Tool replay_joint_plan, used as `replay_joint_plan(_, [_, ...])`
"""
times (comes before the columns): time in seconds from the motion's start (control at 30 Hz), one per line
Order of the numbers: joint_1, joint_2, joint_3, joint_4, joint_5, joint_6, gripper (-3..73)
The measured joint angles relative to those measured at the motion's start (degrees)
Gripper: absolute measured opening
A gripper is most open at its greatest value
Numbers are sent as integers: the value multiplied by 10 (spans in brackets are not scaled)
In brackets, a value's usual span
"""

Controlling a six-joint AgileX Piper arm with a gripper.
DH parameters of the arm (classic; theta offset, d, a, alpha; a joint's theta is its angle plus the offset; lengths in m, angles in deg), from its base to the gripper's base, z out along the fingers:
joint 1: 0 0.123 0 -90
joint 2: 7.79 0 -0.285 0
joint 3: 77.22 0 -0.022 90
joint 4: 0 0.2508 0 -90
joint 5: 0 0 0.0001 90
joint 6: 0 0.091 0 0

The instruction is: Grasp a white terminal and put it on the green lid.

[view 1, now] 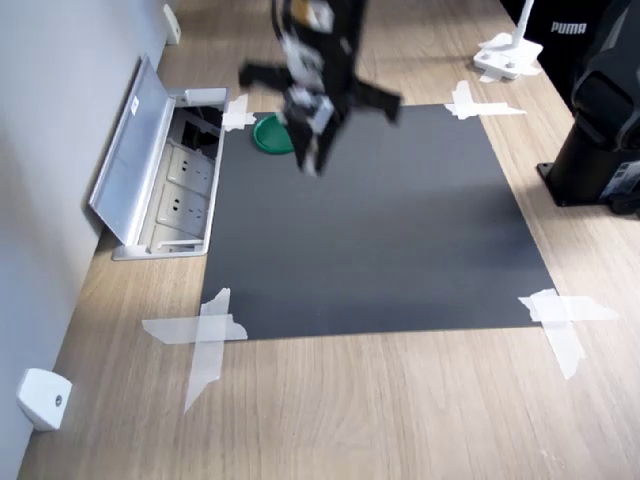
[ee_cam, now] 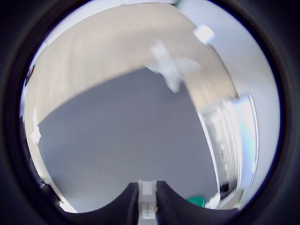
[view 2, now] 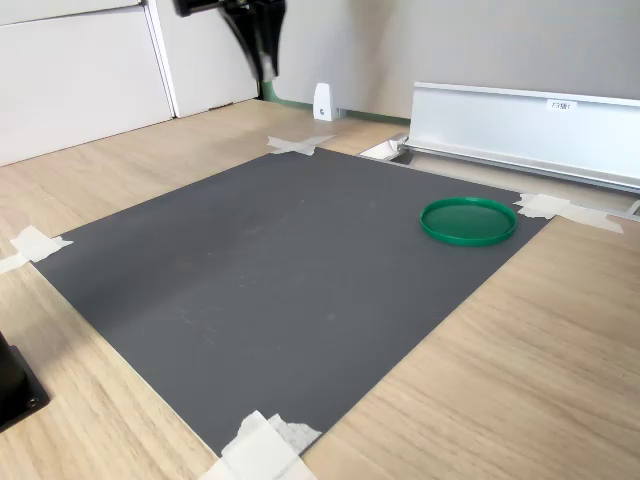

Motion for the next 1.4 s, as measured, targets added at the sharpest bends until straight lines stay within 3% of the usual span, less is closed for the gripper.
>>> replay_joint_plan(0.2, [-129,25,-3,-16,-14,-14,89])
replay_joint_plan(0.4, [-200,72,-3,-23,-57,-8,89])
replay_joint_plan(1.07, [-217,178,-3,-34,-136,-17,98])
replay_joint_plan(1.2, [-217,189,-3,-50,-136,-20,178])
replay_joint_plan(1.4, [-217,190,-3,-53,-142,-19,452])
